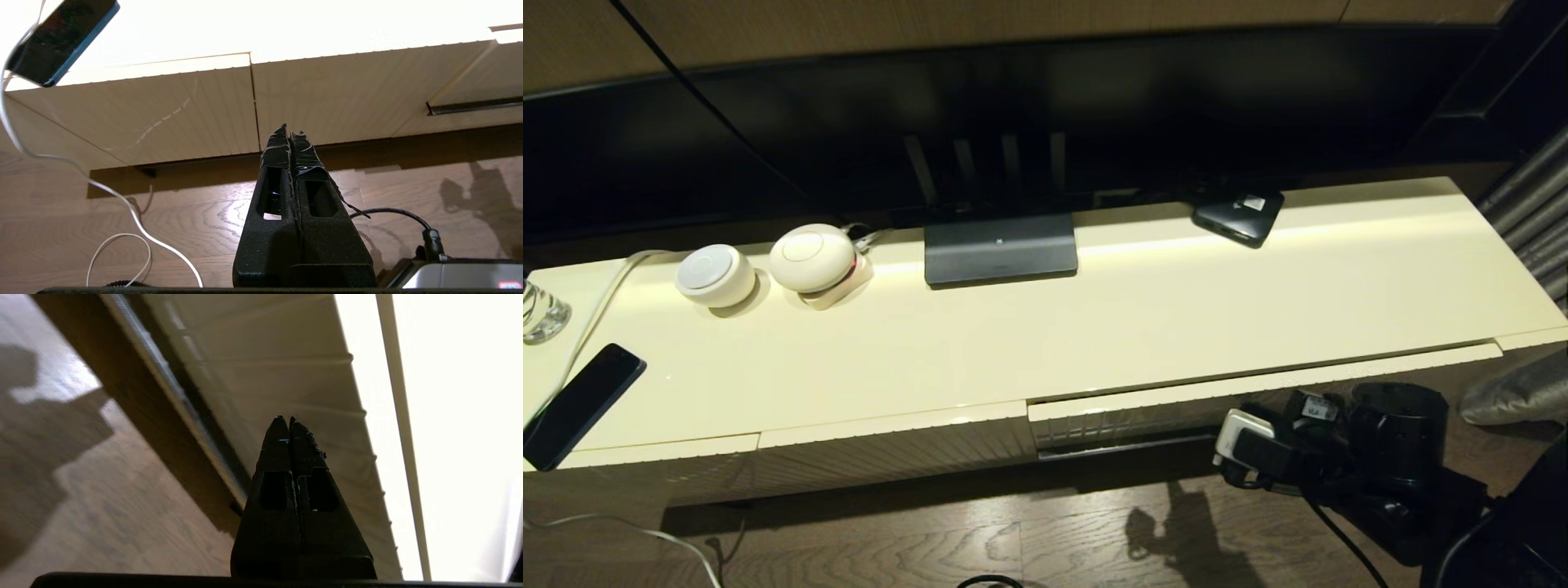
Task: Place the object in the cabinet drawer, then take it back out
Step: Close the drawer, then open the drawer
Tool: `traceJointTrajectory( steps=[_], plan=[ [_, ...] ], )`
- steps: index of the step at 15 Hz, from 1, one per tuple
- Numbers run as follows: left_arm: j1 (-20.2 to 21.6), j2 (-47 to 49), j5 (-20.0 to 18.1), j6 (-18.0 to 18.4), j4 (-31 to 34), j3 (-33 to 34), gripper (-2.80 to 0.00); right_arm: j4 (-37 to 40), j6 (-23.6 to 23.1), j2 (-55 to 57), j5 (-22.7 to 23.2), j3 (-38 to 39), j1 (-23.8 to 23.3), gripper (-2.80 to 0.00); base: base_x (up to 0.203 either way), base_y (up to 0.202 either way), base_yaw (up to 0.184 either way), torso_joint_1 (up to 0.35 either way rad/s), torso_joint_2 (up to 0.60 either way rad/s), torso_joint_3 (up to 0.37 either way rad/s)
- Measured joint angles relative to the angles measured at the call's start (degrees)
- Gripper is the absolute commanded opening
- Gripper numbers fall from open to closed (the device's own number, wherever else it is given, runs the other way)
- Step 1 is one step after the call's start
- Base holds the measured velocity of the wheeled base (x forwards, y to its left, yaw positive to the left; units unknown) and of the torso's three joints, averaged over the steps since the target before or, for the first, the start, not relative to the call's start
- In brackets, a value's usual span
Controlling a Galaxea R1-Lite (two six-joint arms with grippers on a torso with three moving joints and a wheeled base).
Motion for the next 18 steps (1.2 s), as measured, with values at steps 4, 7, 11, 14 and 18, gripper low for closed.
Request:
traceJointTrajectory(
  steps=[4, 7, 11, 14, 18],
  plan=[
    [0.0, 0.0, 0.0, 0.0, 0.0, 0.0, -2.8, 9.7, 0.8, -9.2, 0.8, 2.6, 0.1, -2.8, 0.0, 0.0, 0.0, 0.0, 0.0, 0.0],
    [0.0, 0.0, 0.0, 0.0, 0.0, 0.0, -2.8, 23.1, 0.9, -19.5, 1.1, 4.0, 0.1, -2.8, 0.0, 0.0, 0.0, 0.0, 0.0, 0.0],
    [0.0, 0.0, 0.0, 0.0, -0.1, 0.0, -2.8, 46.9, 1.3, -35.1, 1.3, 5.4, 0.2, -2.8, 0.0, 0.0, 0.0, 0.0, 0.0, 0.0],
    [0.0, 0.0, 0.0, 0.0, 0.0, 0.0, -2.8, 64.5, 0.2, -45.0, 2.9, 5.7, 0.4, -2.8, 0.0, 0.0, 0.0, 0.0, 0.0, 0.0],
    [0.0, 0.0, 0.0, 0.0, 0.0, 0.0, -2.8, 75.8, -9.8, -51.8, 8.3, 5.4, -5.0, -2.8, 0.0, 0.0, 0.0, 0.0, 0.0, 0.0]
  ],
)
